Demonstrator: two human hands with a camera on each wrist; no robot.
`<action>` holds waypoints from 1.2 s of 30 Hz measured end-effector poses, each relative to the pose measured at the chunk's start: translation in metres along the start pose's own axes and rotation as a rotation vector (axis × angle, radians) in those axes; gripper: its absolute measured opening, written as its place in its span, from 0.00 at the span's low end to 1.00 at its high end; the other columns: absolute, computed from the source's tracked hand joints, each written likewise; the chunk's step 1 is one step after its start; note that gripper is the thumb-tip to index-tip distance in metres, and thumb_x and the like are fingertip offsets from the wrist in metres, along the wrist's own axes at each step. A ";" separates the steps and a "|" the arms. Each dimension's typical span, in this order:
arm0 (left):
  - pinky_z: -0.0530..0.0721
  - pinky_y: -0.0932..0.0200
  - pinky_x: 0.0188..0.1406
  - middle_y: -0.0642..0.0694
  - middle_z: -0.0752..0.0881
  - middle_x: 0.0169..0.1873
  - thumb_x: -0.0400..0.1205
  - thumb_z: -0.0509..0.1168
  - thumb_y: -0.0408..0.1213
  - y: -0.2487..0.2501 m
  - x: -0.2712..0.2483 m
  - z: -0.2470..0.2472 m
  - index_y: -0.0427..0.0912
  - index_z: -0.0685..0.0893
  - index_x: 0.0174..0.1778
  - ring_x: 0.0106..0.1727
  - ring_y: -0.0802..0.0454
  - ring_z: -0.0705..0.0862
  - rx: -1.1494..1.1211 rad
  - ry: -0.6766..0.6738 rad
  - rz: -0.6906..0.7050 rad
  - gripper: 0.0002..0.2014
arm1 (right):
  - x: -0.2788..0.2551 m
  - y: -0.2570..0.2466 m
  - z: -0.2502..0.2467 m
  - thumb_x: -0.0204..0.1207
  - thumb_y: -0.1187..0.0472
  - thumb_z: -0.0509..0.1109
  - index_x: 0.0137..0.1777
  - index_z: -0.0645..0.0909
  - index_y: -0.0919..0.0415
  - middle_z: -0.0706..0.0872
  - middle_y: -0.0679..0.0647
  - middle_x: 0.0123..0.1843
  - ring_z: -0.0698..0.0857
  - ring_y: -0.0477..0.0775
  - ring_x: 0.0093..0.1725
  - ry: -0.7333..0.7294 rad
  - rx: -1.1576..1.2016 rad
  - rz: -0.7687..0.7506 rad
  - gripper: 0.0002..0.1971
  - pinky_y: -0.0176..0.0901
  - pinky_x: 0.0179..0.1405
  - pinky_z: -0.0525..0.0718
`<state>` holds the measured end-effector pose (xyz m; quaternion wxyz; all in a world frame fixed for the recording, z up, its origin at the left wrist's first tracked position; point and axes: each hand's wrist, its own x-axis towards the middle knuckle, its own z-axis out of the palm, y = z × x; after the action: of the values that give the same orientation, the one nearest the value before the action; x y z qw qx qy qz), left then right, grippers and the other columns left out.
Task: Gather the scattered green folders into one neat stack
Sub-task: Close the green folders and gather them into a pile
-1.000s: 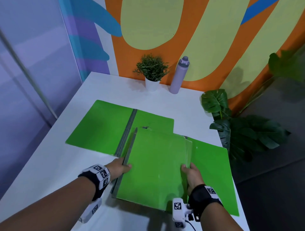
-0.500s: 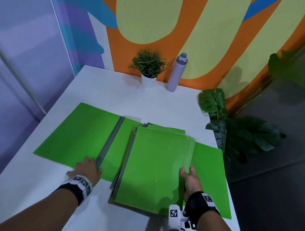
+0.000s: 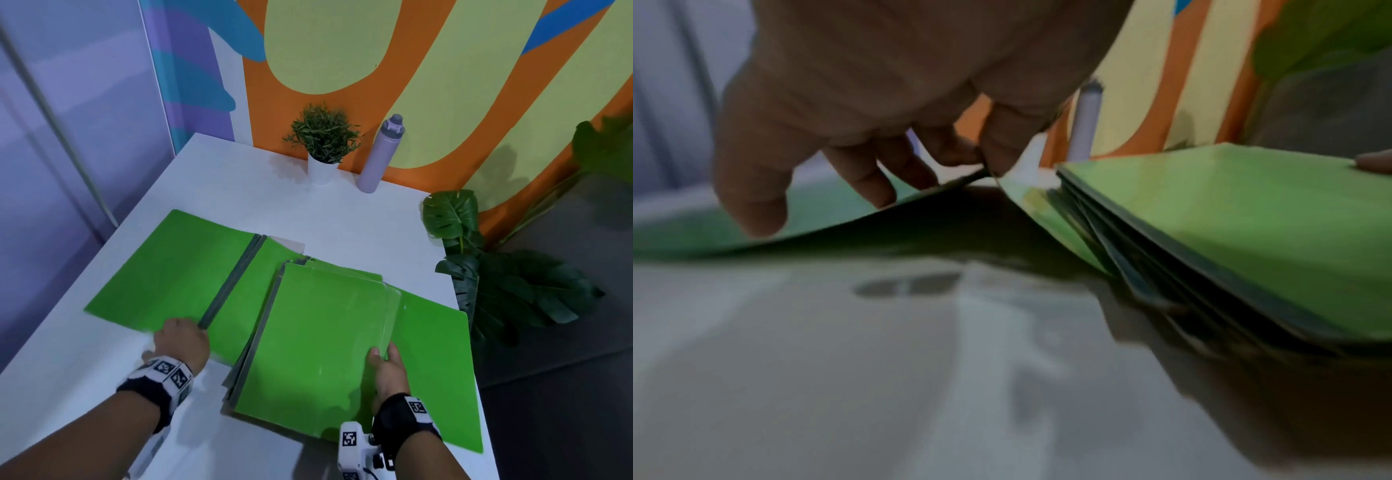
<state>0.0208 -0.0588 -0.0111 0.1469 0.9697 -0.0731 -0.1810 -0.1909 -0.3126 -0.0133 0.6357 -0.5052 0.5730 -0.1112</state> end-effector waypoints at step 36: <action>0.67 0.37 0.77 0.40 0.65 0.82 0.70 0.66 0.66 -0.013 -0.029 -0.031 0.46 0.55 0.83 0.80 0.38 0.67 -0.681 -0.462 0.001 0.50 | -0.037 -0.020 0.039 0.78 0.67 0.67 0.83 0.53 0.47 0.53 0.50 0.85 0.56 0.59 0.82 -0.260 0.109 -0.117 0.38 0.67 0.77 0.54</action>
<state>0.0066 -0.0331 0.0217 0.4394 0.7994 -0.0405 -0.4078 -0.1611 -0.2747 0.0184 0.7234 -0.5126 0.4486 -0.1125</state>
